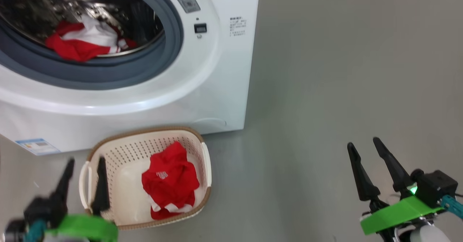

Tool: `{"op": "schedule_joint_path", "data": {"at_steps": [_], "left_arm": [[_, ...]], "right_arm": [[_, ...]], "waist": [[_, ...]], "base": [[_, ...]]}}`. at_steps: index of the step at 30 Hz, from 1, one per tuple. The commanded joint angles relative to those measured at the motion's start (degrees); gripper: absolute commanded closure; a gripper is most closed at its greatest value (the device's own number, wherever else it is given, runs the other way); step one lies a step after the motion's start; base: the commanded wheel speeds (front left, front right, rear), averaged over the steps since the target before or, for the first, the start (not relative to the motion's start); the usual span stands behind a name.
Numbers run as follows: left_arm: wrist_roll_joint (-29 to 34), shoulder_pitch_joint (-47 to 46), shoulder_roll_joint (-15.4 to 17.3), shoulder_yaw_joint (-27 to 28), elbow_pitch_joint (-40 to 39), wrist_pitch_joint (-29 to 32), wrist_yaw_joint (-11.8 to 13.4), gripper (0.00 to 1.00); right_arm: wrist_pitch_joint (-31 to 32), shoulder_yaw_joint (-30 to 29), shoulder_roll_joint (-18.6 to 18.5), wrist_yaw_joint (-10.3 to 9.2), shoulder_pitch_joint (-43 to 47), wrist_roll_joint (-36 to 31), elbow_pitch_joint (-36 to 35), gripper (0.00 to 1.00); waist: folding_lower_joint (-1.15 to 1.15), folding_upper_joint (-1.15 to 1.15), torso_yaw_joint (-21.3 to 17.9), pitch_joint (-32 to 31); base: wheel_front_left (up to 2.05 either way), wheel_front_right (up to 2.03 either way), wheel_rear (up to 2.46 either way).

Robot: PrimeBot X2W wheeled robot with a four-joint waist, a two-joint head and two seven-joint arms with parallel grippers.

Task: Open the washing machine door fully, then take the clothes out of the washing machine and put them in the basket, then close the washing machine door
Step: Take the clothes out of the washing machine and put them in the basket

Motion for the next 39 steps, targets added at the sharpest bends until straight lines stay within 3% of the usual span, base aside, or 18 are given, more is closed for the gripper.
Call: {"op": "schedule_joint_path", "data": {"at_steps": [1,11,20,29,39], "left_arm": [[1.25,-5.68,2.62,1.23,1.96,-0.45,-0.45,0.0],[8.71,-34.6,11.28,-4.31,20.62,3.47,0.35,0.0],[16.35,-51.6,16.79,-10.39,32.96,6.45,1.17,0.0],[22.38,-63.93,22.34,-15.61,44.09,8.13,1.66,0.0],[25.48,-69.92,26.95,-18.85,53.31,8.1,3.62,0.0]], "right_arm": [[-0.37,1.56,-0.23,0.36,-2.39,-0.29,-1.65,0.0],[-0.37,3.25,2.46,0.36,-8.74,-0.05,-2.14,0.0],[-0.37,5.12,4.36,0.36,-11.92,0.54,-1.71,0.0],[-0.37,6.5,5.56,0.36,-12.84,0.97,-1.5,0.0],[-0.37,7.2,5.73,0.36,-11.87,1.03,-1.51,0.0]], "waist": [[0.0,0.0,-0.81,3.57],[0.0,0.0,-4.83,14.73],[0.0,0.0,-8.48,19.5],[0.0,0.0,-11.57,21.7],[0.0,0.0,-12.76,22.04]], "base": [[0.0,0.0,0.0],[0.0,0.0,0.0],[0.0,0.0,0.0],[0.0,0.0,0.0],[0.0,0.0,0.0]]}}
